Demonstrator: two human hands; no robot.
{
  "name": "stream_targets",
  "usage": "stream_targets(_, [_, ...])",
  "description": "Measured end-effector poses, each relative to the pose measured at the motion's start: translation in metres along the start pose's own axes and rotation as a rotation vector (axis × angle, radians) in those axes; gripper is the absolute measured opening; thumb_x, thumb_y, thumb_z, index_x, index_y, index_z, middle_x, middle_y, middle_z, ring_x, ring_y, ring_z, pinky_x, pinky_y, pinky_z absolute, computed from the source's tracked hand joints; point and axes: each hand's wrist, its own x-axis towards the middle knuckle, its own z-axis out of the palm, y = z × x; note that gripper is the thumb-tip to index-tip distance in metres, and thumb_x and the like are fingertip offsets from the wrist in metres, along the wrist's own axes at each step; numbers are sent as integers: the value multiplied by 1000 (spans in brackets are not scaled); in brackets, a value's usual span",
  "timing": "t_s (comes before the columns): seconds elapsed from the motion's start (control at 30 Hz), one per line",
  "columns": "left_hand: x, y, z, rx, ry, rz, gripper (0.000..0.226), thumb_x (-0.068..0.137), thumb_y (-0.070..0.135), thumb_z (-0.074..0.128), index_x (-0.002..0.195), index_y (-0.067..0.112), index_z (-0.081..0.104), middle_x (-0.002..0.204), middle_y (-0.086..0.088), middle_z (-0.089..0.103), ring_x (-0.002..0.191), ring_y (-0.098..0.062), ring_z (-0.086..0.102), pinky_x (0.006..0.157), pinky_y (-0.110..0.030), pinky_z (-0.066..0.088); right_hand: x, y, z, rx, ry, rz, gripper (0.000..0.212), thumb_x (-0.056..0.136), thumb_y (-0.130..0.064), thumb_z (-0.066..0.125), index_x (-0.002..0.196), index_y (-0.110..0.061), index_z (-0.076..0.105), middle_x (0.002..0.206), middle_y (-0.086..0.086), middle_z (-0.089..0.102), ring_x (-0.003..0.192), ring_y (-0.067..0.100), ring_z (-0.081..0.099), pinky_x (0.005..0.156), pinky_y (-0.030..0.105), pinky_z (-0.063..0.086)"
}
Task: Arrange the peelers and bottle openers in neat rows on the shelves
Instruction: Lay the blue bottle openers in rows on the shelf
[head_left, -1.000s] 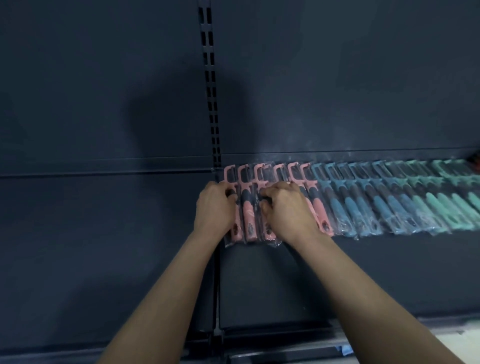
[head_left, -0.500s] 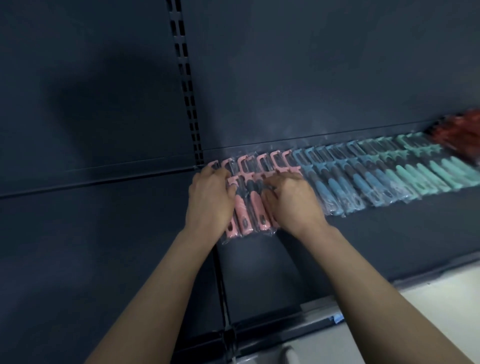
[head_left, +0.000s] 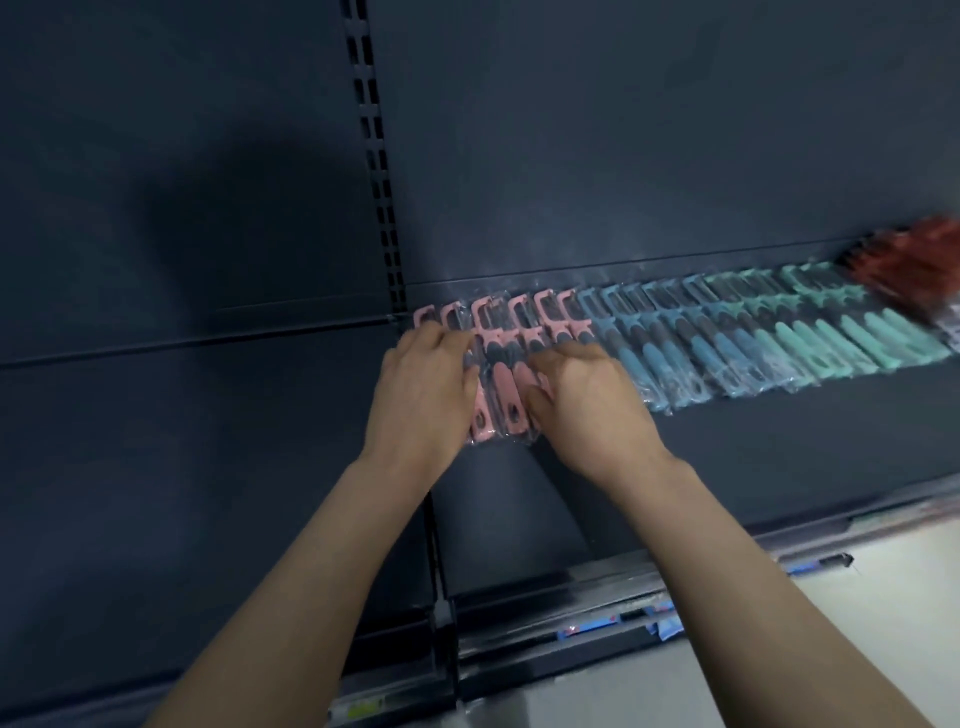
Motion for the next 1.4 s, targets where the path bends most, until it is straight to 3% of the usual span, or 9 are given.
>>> stream_targets(0.13, [-24,7,-11,69,18,-23,21,91,12,53,109,6,62,107,-10,57,98,-25,51,86,-33,35,-6,-5,-10,25,13,-99,20,92,-19,50,102,-7,61,105,10,59,102,30,51,84,34,38])
stream_targets(0.3, [-66,3,-35,151,83,-142,22,91,11,56,111,5,62,106,-12,58,97,-28,53,87,-37,39,-14,-31,-11,71,-46,-281,24,94,-24,48,112,-12,59,113,7,57,109,27,47,87,32,35])
stream_targets(0.6, [-142,-33,-102,290,274,-383,25,89,12,58,112,5,63,104,-12,60,98,-32,55,85,-39,38,-29,-125,-8,102,-45,-564,33,96,-31,47,123,-13,55,123,7,55,113,27,47,94,37,37])
stream_targets(0.87, [-227,-111,-181,375,362,-536,25,87,11,60,111,5,63,101,-13,60,94,-34,56,83,-44,43,-55,-263,9,148,-55,-761,33,97,-31,45,124,-15,54,123,5,54,112,23,46,91,32,34])
stream_targets(1.13, [-312,-209,-270,387,417,-654,28,90,15,57,117,7,61,107,-9,58,101,-29,54,92,-42,40,-91,-426,33,201,-102,-845,33,96,-31,45,123,-14,54,122,6,54,112,25,46,93,36,35])
stream_targets(1.4, [-356,-294,-325,413,460,-738,29,91,18,57,118,9,61,110,-6,59,103,-26,54,94,-41,42,-94,-540,59,185,-147,-918,35,96,-32,45,125,-14,53,123,6,54,113,25,46,94,35,36])
